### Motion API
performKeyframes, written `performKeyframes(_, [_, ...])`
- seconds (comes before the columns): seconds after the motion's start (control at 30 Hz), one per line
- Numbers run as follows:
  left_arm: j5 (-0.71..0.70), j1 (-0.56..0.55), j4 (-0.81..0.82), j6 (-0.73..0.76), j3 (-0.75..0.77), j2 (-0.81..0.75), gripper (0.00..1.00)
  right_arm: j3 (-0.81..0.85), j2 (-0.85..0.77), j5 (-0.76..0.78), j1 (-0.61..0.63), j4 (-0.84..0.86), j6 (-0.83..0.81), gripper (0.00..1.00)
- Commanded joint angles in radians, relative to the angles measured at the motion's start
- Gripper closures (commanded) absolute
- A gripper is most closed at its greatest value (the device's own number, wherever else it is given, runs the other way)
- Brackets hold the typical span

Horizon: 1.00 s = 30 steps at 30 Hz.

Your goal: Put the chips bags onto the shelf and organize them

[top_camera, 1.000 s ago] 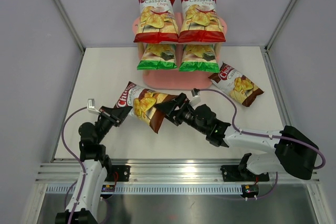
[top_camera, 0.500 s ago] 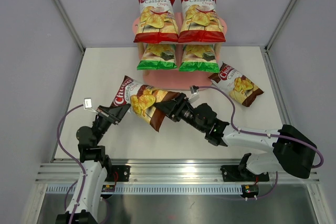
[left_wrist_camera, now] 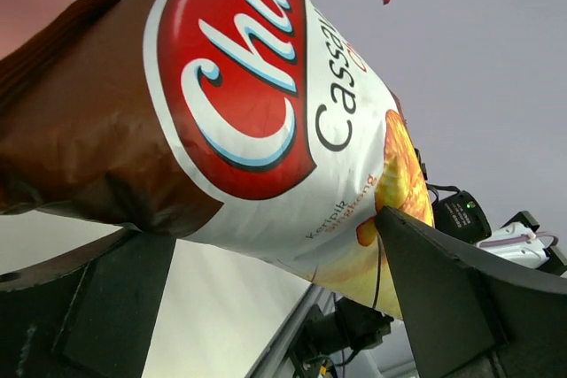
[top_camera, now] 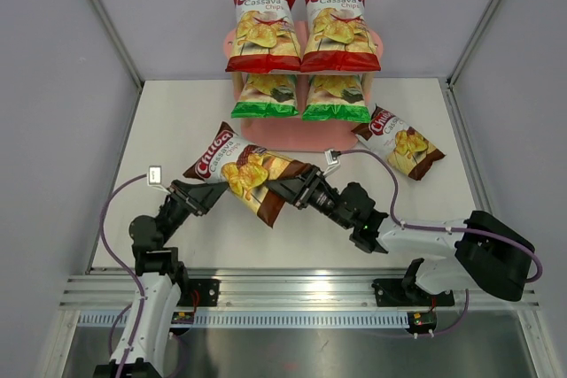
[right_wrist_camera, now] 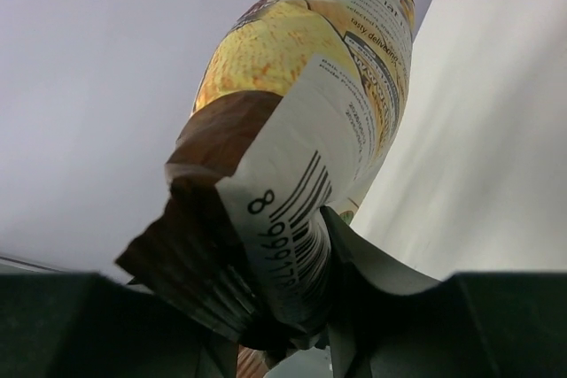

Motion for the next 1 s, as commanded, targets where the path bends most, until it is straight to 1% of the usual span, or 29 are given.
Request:
performKeyframes(0.0, [0.045,-0.009,-0.044,0.033,-0.048,-0.013,0.01,-0.060,-0.016,-0.015,0.015,0.137,-0.062,0.67])
performKeyframes(0.07, [0.028,-0.009,-0.125,0.062,-0.048,-0.015,0.01,-0.100,-0.031,-0.004,0.015,0.169,-0.079,0.67])
performKeyframes(0.1, [0.019,-0.009,-0.162,0.073,-0.018,-0.016,0.01,-0.114,-0.042,0.001,0.015,0.190,-0.082,0.67])
performKeyframes(0.13, [0.006,-0.009,-0.208,0.116,-0.007,-0.021,0.01,-0.144,-0.047,0.008,0.017,0.201,-0.082,0.68])
performKeyframes(0.17, [-0.033,-0.009,-0.343,0.145,0.024,-0.019,0.01,-0.157,-0.054,0.030,0.015,0.203,-0.090,0.67])
performKeyframes(0.2, [-0.058,-0.008,-0.418,0.177,0.047,-0.019,0.01,-0.170,-0.062,0.044,0.015,0.200,-0.090,0.68])
performKeyframes(0.23, [-0.122,-0.009,-0.564,0.240,0.067,-0.018,0.01,-0.198,-0.074,0.057,0.015,0.206,-0.097,0.68])
performKeyframes(0.3, [-0.176,-0.009,-0.672,0.292,0.116,-0.018,0.01,-0.226,-0.083,0.096,0.014,0.213,-0.099,0.68])
performKeyframes(0.33, [-0.202,-0.009,-0.766,0.330,0.128,-0.019,0.01,-0.247,-0.092,0.108,0.015,0.224,-0.097,0.68])
performKeyframes(0.37, [-0.258,-0.009,-0.806,0.347,0.144,-0.016,0.01,-0.255,-0.097,0.128,0.015,0.226,-0.097,0.68])
performKeyframes(0.43, [-0.303,-0.009,-0.898,0.386,0.180,-0.012,0.01,-0.275,-0.106,0.146,0.014,0.232,-0.105,0.68])
performKeyframes(0.47, [-0.335,-0.009,-0.920,0.398,0.193,-0.003,0.01,-0.279,-0.106,0.175,0.015,0.235,-0.105,0.69])
performKeyframes(0.57, [-0.346,-0.011,-0.975,0.440,0.242,0.014,0.01,-0.292,-0.094,0.220,-0.003,0.256,-0.101,0.69])
performKeyframes(0.6, [-0.345,-0.010,-0.984,0.450,0.271,0.027,0.01,-0.295,-0.077,0.223,-0.012,0.288,-0.099,0.70])
performKeyframes(0.7, [-0.336,-0.009,-1.023,0.508,0.314,0.040,0.01,-0.299,-0.045,0.220,-0.061,0.351,-0.094,0.70])
performKeyframes(0.83, [-0.320,-0.008,-1.073,0.567,0.384,0.050,0.01,-0.287,0.002,0.181,-0.171,0.393,-0.056,0.71])
performKeyframes(0.97, [-0.282,-0.009,-1.073,0.569,0.392,0.062,0.01,-0.269,0.076,0.141,-0.248,0.453,-0.015,0.71])
